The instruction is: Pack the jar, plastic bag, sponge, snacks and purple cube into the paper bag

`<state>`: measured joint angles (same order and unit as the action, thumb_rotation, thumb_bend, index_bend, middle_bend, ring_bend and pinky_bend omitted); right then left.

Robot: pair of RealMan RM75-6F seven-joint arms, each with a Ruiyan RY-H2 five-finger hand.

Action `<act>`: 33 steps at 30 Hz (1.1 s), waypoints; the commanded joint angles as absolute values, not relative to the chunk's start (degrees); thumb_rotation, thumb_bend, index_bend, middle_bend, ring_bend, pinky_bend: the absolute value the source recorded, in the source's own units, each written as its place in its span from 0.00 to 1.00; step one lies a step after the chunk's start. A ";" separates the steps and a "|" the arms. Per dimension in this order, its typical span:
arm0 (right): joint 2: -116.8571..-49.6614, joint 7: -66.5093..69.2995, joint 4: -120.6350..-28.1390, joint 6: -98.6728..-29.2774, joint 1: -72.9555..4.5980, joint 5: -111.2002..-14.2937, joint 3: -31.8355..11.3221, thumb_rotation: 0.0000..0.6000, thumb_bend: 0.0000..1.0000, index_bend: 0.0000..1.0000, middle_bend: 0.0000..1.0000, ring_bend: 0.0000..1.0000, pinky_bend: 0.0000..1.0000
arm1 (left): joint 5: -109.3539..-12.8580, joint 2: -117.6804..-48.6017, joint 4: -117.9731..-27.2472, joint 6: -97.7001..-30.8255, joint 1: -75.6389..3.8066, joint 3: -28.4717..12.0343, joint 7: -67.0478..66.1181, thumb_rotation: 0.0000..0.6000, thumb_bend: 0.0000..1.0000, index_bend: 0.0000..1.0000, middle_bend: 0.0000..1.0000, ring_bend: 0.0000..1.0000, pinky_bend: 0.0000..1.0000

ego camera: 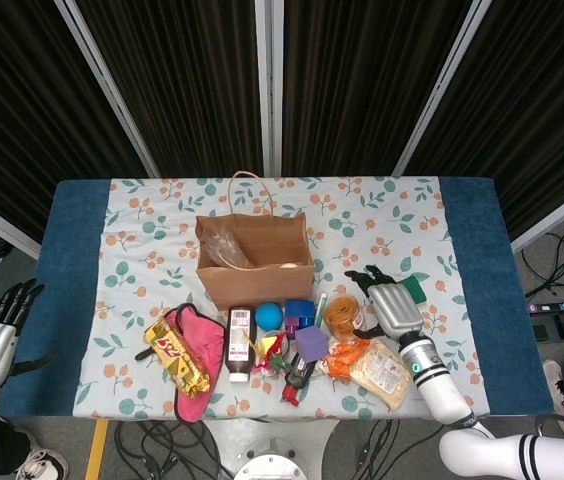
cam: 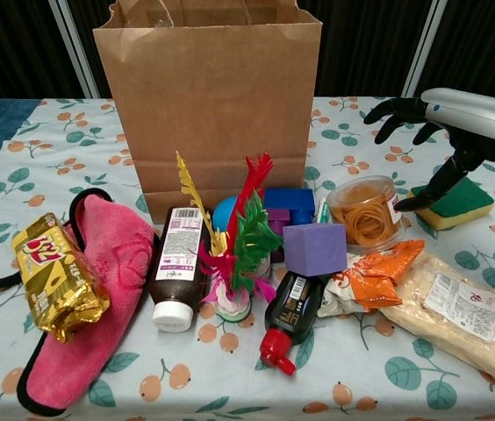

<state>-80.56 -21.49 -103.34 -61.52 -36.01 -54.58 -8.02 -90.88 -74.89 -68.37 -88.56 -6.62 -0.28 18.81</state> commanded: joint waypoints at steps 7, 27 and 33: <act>-83.87 -24.09 -99.75 -58.28 -39.10 -48.80 -8.98 1.00 0.00 0.13 0.20 0.05 0.20 | -90.51 -74.59 -68.05 -88.57 -6.45 -0.44 19.28 1.00 0.10 0.10 0.16 0.06 0.20; -88.27 -22.43 -94.20 -54.59 -41.07 -45.52 -8.80 1.00 0.00 0.13 0.20 0.06 0.20 | -90.27 -74.59 -67.09 -88.63 -6.24 -0.60 19.99 1.00 0.10 0.10 0.16 0.06 0.20; -89.64 -21.14 -92.50 -54.89 -41.00 -47.36 -8.70 1.00 0.00 0.17 0.29 0.16 0.31 | -90.22 -74.53 -67.11 -88.63 -6.17 -0.60 20.05 1.00 0.10 0.10 0.16 0.06 0.20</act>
